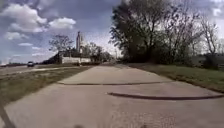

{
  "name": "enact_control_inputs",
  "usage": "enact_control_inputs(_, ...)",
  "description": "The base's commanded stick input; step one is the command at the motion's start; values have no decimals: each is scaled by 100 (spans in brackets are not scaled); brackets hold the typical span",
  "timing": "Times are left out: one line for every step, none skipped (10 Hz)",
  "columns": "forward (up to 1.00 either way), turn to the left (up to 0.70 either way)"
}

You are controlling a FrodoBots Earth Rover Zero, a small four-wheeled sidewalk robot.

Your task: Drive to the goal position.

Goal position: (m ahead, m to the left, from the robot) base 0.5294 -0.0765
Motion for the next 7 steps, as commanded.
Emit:
enact_control_inputs(100,0)
enact_control_inputs(100,0)
enact_control_inputs(100,0)
enact_control_inputs(100,0)
enact_control_inputs(100,0)
enact_control_inputs(100,0)
enact_control_inputs(100,0)
